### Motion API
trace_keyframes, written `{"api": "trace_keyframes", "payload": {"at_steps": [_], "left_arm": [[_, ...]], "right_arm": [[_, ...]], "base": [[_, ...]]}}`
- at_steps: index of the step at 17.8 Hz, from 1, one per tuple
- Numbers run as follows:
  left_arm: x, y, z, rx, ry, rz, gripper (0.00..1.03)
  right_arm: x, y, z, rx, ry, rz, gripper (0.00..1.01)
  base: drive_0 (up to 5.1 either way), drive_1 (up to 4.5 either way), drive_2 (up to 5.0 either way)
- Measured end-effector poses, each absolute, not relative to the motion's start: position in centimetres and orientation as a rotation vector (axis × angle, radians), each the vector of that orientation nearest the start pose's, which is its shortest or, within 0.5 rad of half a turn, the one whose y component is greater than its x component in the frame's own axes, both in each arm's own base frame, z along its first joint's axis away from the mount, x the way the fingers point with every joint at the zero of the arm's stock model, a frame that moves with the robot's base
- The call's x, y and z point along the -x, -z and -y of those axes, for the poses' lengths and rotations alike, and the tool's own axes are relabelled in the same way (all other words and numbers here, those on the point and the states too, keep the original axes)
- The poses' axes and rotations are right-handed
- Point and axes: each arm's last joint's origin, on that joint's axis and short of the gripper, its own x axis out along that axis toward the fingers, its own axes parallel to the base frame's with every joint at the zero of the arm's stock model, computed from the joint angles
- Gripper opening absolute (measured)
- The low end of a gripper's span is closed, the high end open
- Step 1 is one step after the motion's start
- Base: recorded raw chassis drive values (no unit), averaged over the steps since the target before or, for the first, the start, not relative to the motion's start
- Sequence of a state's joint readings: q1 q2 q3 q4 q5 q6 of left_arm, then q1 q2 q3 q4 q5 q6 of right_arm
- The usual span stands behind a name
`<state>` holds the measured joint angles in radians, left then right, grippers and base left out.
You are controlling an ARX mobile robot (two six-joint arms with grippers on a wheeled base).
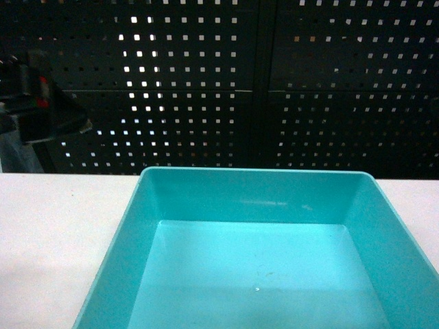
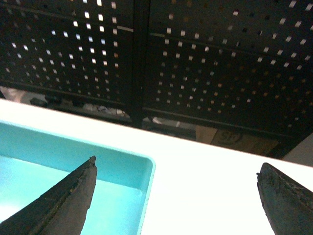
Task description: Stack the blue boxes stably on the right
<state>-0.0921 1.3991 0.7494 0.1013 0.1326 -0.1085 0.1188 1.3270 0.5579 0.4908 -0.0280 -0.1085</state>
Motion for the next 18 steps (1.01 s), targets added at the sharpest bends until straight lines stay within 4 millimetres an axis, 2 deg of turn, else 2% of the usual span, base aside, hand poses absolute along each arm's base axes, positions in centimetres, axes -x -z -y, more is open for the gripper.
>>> {"api": "trace_keyframes", "payload": {"at_steps": [4,9,14,18], "left_arm": [[-30.4,-17.4,5.3,0.091,0.196,-0.741,0.98],[-31.1,-14.1,6.5,0.088,0.166,-0.836,0.98],[-31.4,-12.5,8.6,0.088,0.171,-0.884,0.98],[-31.3,-11.2,10.1,0.093,0.172,-0.928,0.98]], "right_arm": [[-28.8,-16.6,-3.7,0.155,-0.180,-0.458,0.98],[-28.5,-12.9,-3.1,0.148,-0.183,-0.545,0.98],[-28.7,-9.9,-2.9,0.159,-0.195,-0.625,0.98],[-28.6,-8.3,-2.9,0.164,-0.199,-0.664,0.98]], "base": [[0.0,0.00,0.0],[0.0,0.00,0.0],[0.0,0.00,0.0],[0.0,0.00,0.0]]}}
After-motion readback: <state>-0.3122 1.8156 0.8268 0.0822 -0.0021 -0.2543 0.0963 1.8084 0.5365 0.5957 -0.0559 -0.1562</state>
